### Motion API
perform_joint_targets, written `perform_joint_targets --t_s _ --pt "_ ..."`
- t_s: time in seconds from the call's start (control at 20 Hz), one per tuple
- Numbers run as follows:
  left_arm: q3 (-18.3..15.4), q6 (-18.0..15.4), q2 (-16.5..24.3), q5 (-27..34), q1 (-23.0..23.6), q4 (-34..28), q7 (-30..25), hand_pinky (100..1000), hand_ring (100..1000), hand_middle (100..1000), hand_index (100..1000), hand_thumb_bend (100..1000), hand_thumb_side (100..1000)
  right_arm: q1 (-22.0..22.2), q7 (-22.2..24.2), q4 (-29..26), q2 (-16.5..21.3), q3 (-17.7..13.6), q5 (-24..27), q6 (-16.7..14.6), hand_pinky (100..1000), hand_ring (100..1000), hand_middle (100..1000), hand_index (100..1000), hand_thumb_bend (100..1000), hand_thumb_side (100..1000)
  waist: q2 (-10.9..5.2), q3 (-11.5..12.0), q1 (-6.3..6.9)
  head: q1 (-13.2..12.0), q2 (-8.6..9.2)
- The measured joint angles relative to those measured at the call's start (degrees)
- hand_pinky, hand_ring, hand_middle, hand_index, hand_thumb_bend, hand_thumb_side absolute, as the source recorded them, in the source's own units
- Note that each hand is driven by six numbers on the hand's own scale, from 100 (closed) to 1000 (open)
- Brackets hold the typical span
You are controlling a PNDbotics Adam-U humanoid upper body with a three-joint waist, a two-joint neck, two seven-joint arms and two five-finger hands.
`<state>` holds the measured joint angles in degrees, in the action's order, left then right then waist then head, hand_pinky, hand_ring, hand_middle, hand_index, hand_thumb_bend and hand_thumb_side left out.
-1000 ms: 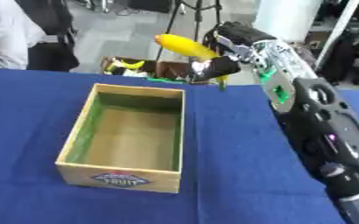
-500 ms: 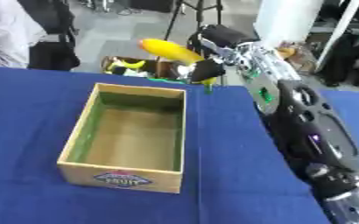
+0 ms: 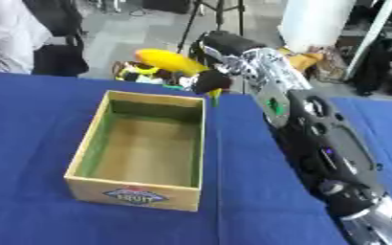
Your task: Pick up objects on the table and place them in the box.
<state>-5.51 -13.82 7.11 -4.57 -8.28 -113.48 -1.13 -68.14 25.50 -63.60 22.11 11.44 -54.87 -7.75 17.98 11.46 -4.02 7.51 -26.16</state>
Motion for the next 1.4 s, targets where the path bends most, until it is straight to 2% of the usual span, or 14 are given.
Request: perform_joint_targets --t_s 0.7,1.4 --pt "0.0 0.0 0.0 0.1 -0.8 0.0 -0.1 321 514 531 685 100 964 0.2 2.1 1.2 -3.4 0.9 -0.9 -0.5 264 586 535 660 125 619 0.80 1.3 -0.06 0.6 0.01" --pt "0.0 0.0 -0.1 0.2 -0.9 0.0 -0.2 322 514 530 685 100 964 3.1 3.5 2.8 -6.3 2.4 -3.2 -1.4 266 591 558 659 100 603 1.22 1.6 -0.07 0.7 0.53"
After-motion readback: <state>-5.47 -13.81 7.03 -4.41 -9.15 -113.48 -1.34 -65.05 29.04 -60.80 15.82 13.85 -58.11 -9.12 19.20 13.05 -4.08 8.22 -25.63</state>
